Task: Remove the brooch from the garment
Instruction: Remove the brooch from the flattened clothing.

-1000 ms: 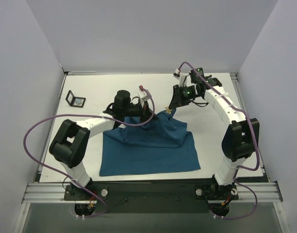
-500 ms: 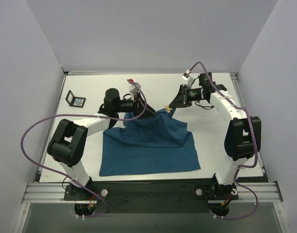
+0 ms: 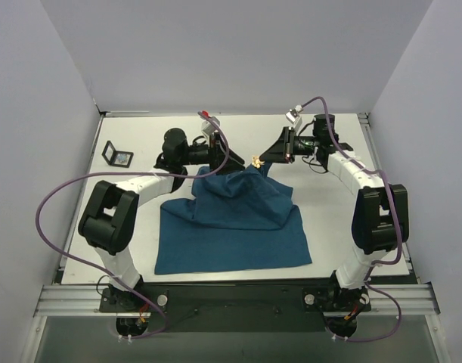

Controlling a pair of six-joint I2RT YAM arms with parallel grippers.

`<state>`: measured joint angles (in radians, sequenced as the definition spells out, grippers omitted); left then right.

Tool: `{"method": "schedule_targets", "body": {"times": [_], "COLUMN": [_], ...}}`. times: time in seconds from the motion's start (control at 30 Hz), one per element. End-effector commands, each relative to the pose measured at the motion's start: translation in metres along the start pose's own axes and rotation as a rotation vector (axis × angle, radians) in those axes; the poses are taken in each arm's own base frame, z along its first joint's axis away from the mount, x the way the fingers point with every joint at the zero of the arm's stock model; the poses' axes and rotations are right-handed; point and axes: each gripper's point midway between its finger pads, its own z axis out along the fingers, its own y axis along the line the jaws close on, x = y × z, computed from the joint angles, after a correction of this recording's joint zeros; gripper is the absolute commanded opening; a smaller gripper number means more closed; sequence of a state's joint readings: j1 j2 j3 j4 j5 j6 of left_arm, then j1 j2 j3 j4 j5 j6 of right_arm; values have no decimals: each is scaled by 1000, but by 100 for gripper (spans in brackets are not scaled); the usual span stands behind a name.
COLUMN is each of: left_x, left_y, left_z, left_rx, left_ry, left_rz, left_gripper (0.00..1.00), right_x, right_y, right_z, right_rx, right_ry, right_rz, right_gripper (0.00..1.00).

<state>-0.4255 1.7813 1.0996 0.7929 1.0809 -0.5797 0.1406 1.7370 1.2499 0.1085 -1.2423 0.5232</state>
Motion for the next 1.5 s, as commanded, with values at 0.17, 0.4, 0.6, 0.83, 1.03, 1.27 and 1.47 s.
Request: {"method": "schedule_targets", "body": {"times": [0.17, 0.4, 0.6, 0.83, 1.03, 1.27, 1.47], "left_x": [-2, -9, -15, -14, -3, -1, -6], "left_y": [-18, -20, -22, -16, -7, 2, 10], "left_z": [17, 19, 21, 22, 20, 22, 26], "left_rx": [126, 133, 157, 145, 105, 80, 66], "left_ry": [-51, -81, -111, -110, -89, -90, -103], "left_rz": [-71, -83, -98, -114, -123, -136, -140], "left_gripper": [47, 46, 46, 46, 46, 46, 46], "right_x": [-25, -23, -12, -11, -14, -14, -12], "right_y": [58, 57, 40, 42, 47, 53, 54], "right_z": [-11, -12, -9, -9, -11, -13, -12], "right_rx": [-237, -236, -146, -140, -136, -153, -159], "right_ry": [-86, -84, -57, -58, -69, -75, -70], "right_rz": [-57, -59, -65, -81, -93, -99, -101], "right_gripper": [0, 0, 0, 0, 0, 0, 0]}}
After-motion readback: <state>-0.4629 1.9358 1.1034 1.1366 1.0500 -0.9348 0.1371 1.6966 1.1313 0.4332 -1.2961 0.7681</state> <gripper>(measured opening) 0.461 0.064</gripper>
